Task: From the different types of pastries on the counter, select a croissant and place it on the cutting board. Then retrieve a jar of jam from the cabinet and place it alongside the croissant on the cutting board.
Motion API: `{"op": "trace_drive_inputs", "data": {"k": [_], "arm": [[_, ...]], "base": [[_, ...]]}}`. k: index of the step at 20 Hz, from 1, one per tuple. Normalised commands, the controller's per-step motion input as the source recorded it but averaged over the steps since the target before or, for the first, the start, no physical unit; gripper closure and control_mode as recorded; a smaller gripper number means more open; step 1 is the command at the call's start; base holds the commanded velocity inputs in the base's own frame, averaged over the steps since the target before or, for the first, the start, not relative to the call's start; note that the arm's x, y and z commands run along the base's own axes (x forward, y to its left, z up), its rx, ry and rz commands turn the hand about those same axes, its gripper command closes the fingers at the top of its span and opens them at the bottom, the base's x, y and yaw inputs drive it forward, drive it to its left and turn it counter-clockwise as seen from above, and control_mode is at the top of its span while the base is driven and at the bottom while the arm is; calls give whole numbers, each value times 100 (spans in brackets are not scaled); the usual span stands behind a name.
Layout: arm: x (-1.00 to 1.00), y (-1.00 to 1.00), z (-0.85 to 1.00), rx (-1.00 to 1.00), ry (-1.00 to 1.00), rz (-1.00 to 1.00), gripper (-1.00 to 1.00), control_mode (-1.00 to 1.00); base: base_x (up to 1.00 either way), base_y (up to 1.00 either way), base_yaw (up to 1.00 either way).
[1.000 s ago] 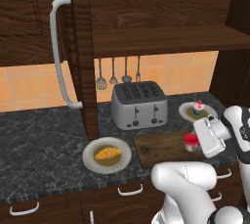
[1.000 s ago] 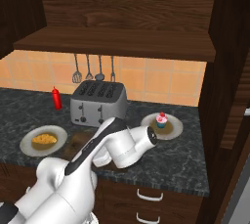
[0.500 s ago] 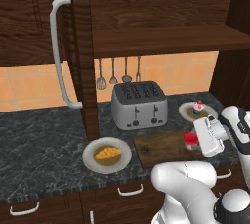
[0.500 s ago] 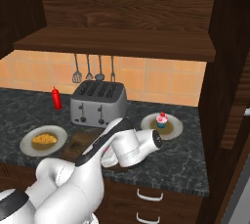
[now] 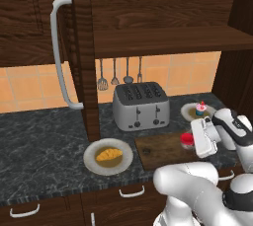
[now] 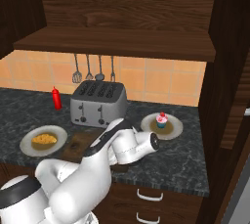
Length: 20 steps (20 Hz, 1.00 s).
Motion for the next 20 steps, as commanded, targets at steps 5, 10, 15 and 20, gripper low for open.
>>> {"op": "trace_drive_inputs", "data": {"k": [5, 10, 15, 20], "arm": [[16, -4, -25, 0, -8, 0, 100, -100], [18, -13, -26, 0, -6, 3, 100, -100], [37, -14, -28, 0, -5, 5, 100, -100], [17, -13, -36, 0, 0, 4, 100, -100]], "base": [[0, 0, 0], [0, 0, 0], [0, 0, 0], [0, 0, 0]]}}
